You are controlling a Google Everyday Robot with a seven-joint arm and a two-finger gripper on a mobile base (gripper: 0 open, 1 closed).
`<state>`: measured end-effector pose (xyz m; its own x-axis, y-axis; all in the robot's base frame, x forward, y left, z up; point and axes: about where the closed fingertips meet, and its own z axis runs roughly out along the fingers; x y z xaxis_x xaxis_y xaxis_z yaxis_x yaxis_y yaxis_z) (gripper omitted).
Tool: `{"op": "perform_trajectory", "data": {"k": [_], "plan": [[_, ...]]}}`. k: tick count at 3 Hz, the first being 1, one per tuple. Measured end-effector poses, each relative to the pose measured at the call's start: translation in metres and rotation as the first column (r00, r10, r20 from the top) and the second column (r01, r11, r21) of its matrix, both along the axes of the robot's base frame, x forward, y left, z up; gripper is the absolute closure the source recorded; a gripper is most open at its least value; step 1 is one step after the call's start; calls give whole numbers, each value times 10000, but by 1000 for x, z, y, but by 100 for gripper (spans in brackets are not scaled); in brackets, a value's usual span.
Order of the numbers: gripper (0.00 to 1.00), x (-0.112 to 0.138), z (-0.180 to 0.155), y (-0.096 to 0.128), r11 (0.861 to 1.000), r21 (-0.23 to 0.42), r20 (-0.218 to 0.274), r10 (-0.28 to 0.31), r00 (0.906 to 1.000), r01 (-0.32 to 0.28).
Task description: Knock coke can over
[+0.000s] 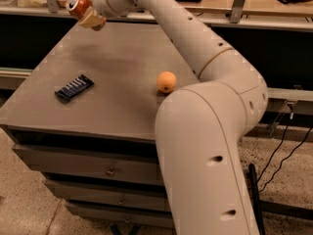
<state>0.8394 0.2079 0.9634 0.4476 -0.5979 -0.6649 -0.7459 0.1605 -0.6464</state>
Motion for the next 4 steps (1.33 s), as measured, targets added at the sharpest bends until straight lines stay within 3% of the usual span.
{"op": "perform_trajectory", "data": {"k": [1,2,3,4], "plan": [[100,-3,6,-14,9905,-1044,510,952,9942,-895],[100,-16,1,-25,9579,-2408,381,1705,9846,-1565],[100,-33,-13,-40,9095,-3549,-205,2240,9744,-2166],[100,-49,-26,-59,8565,-4514,-904,2351,9678,-2502]]}}
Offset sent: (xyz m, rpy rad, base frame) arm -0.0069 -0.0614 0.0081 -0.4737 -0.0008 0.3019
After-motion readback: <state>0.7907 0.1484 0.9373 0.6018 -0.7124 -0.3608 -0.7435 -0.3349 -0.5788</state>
